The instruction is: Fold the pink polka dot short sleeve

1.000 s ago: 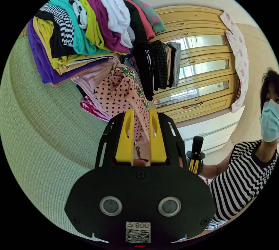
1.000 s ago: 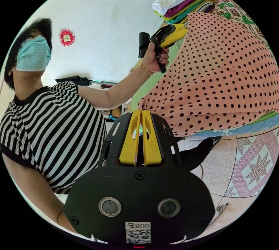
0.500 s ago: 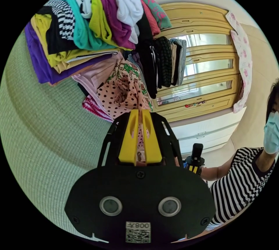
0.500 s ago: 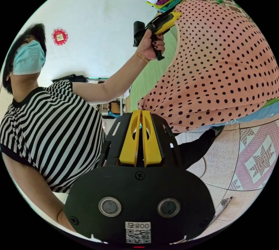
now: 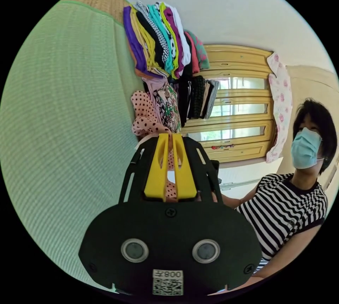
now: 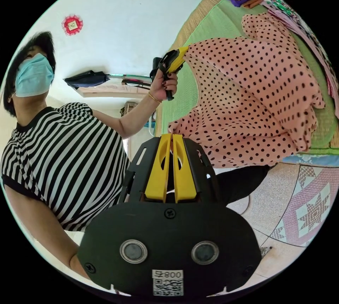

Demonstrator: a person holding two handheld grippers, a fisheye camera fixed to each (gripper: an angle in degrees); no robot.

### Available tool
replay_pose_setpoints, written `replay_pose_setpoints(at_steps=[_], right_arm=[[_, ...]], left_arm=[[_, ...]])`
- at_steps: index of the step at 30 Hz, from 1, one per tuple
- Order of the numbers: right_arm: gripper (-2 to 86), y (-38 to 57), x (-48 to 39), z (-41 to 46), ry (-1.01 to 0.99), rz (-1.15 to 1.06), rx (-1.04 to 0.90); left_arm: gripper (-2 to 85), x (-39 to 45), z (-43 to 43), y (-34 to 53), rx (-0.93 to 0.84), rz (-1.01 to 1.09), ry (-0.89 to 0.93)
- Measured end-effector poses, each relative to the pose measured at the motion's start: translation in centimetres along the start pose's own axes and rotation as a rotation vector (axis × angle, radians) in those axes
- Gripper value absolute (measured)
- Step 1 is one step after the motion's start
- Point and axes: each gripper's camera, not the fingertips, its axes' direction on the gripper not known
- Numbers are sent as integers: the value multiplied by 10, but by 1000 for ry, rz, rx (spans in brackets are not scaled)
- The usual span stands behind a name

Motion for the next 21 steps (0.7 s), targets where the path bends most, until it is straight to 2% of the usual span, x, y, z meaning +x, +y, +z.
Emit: replay_pose_setpoints(at_steps=[7, 13, 21], right_arm=[[4, -79, -28, 23, 8, -126, -79], [4, -125, -53, 46, -2, -275, -122], [4, -138, -144, 15, -17, -403, -81]], left_arm=[[15, -71, -99, 118, 145, 53, 30], [14, -121, -195, 258, 279, 131, 19], [13, -153, -330, 546, 575, 114, 0]])
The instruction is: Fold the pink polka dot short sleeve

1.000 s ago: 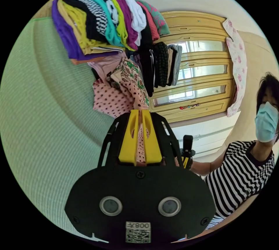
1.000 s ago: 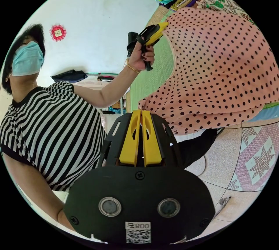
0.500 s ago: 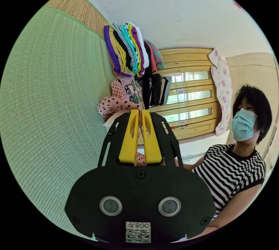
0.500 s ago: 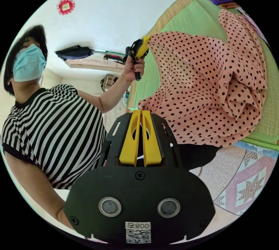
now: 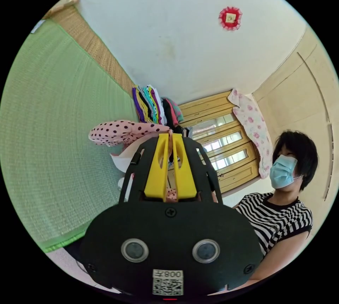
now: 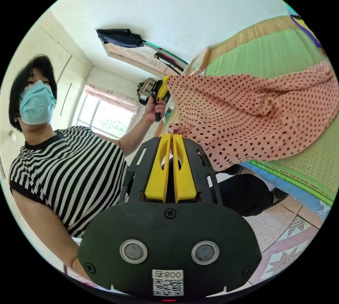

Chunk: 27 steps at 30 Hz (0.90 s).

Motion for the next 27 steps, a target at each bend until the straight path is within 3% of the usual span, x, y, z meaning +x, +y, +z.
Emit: replay_pose_setpoints(at_steps=[12, 27], right_arm=[[3, -58, -178, -166, 187, -283, 203], [3, -99, -388, -353, 371, -665, 435]], left_arm=[[13, 40, -259, 179, 210, 217, 65], [14, 125, -473, 311, 281, 628, 74]])
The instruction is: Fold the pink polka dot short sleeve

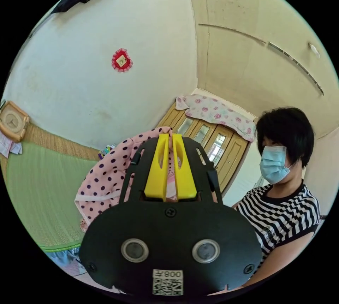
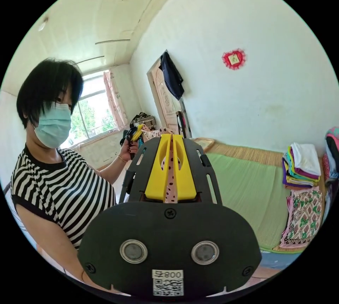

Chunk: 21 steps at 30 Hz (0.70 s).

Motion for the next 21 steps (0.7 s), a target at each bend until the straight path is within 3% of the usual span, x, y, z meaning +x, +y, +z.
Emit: replay_pose_setpoints(at_steps=[10, 21], right_arm=[[3, -80, -38, -111, 78, -205, 119], [3, -108, -77, -214, 117, -361, 222]], left_arm=[[13, 85, -122, 2, 48, 218, -1], [13, 165, -250, 21, 106, 377, 40]])
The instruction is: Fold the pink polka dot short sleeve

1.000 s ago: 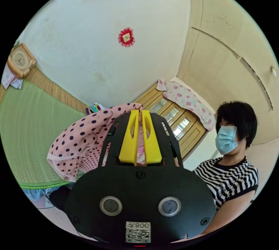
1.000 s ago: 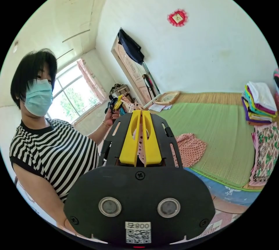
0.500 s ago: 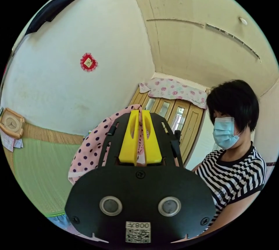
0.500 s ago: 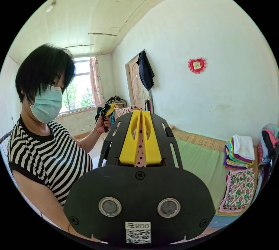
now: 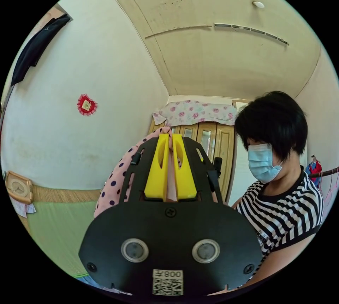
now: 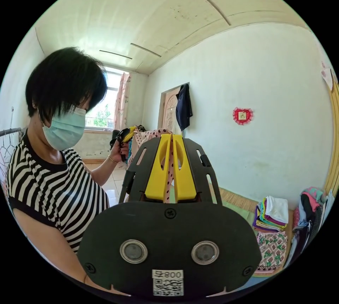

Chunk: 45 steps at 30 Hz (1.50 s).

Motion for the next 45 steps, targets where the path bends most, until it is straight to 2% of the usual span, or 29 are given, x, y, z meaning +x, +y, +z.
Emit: replay_pose_setpoints(at_steps=[12, 22, 29, 37, 40, 45], right_arm=[[4, -19, -28, -77, 71, -180, 102], [4, -7, -24, -98, 199, -275, 150], [4, 29, -3, -94, 224, -296, 168], [3, 78, 44, -57, 266, -236, 132], [3, 92, 80, -37, 239, -177, 110], [3, 114, 137, 5, 213, -99, 64]], left_arm=[[15, 88, -105, -20, 57, 205, -44], [15, 99, -135, -24, 58, 347, -107], [15, 64, -141, -2, 50, 359, -70], [14, 23, -114, 14, -32, 424, -199], [15, -12, -92, 16, -61, 410, -217], [15, -109, -46, 21, -107, 271, -196]])
